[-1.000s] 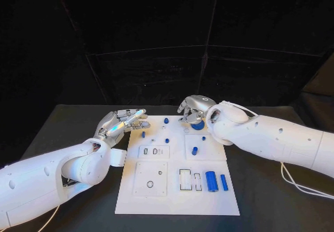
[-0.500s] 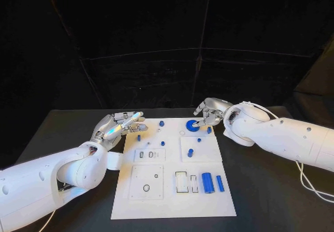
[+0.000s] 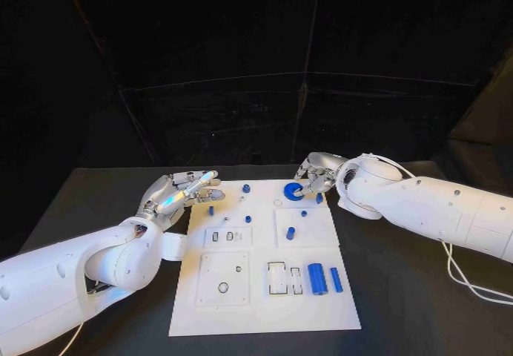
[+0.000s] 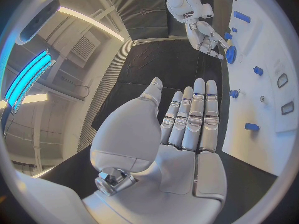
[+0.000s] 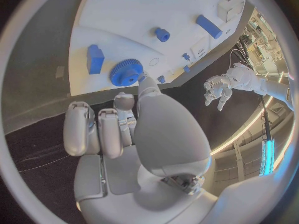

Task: Assemble the parts on the task board

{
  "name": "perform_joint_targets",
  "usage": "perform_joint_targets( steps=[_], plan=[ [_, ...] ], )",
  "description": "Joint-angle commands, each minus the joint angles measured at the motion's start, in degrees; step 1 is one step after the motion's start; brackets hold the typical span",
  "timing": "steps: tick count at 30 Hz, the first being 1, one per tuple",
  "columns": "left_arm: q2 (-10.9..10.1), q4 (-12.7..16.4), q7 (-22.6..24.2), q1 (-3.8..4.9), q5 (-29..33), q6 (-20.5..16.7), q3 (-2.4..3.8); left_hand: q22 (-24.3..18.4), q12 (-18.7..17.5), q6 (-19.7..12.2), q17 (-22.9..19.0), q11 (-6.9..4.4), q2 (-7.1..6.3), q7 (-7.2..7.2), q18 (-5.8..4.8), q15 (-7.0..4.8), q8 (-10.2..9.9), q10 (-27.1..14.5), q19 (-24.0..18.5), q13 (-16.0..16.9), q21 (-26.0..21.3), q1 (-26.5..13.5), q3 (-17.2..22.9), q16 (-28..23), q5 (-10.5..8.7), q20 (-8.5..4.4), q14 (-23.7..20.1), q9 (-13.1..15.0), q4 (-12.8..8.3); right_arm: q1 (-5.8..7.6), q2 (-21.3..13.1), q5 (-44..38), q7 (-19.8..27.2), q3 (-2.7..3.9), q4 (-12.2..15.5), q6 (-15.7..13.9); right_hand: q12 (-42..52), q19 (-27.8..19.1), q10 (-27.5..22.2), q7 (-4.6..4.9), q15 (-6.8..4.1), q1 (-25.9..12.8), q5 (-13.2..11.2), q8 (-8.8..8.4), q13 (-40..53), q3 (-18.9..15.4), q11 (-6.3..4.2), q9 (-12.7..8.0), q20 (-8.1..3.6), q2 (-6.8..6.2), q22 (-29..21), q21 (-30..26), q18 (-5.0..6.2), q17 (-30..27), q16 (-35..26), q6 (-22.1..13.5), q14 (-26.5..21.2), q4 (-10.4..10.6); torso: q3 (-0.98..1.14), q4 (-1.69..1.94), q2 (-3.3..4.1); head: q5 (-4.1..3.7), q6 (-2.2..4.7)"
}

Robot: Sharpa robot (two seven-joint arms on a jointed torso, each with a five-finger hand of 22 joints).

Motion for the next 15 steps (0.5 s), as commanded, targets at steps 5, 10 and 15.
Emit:
perform_joint_targets(
  steps=[5,10,15],
  plan=[
    [0.16,-0.05,0.29,0.08,-0.30,0.95,0.06,-0.11,-0.21,-0.04,0.06,0.36,0.44,0.35,0.81,0.13,-0.37,-0.08,-0.11,-0.06,-0.27,-0.03,-0.11,-0.44,0.01,0.46,-0.08,-0.05,-0.41,0.09,0.87,-1.82,-0.45,0.04,-0.78,2.95,3.02,0.51,1.46,0.14,0.40,0.89,0.23,0.50,3.40,-0.17,-0.02,0.03,0.04,0.27,0.46,0.46,-1.14,1.09,0.68,-0.20,3.26,-0.65,-0.04,0.03,-0.01,0.12,-0.16],
    [0.17,-0.12,0.27,0.08,-0.30,0.92,0.06,-0.11,-0.21,-0.04,0.07,0.36,0.45,0.35,0.81,0.13,-0.37,-0.08,-0.11,-0.06,-0.27,-0.03,-0.10,-0.44,0.00,0.46,-0.08,-0.05,-0.41,0.09,1.24,-2.73,-0.65,0.04,-1.18,3.62,6.49,0.73,3.03,0.11,0.42,1.22,0.00,0.82,7.25,-0.50,-0.03,0.06,0.07,0.73,0.85,0.65,-1.22,2.09,1.15,0.13,3.39,-0.94,-0.02,0.04,0.01,-0.02,-0.21],
    [0.23,-0.18,0.25,0.08,-0.30,0.93,0.06,-0.11,-0.21,-0.04,0.07,0.36,0.45,0.35,0.81,0.13,-0.37,-0.08,-0.11,-0.06,-0.27,-0.03,-0.10,-0.44,0.00,0.46,-0.08,-0.05,-0.41,0.08,1.65,-3.20,-0.81,0.04,-1.60,4.03,8.03,0.96,3.71,0.10,0.43,1.58,0.09,0.95,9.00,-0.49,-0.03,0.06,0.08,1.23,1.22,0.81,-1.29,2.49,1.34,0.23,3.43,-1.21,-0.02,0.03,-0.01,0.10,-0.29]
  ],
)
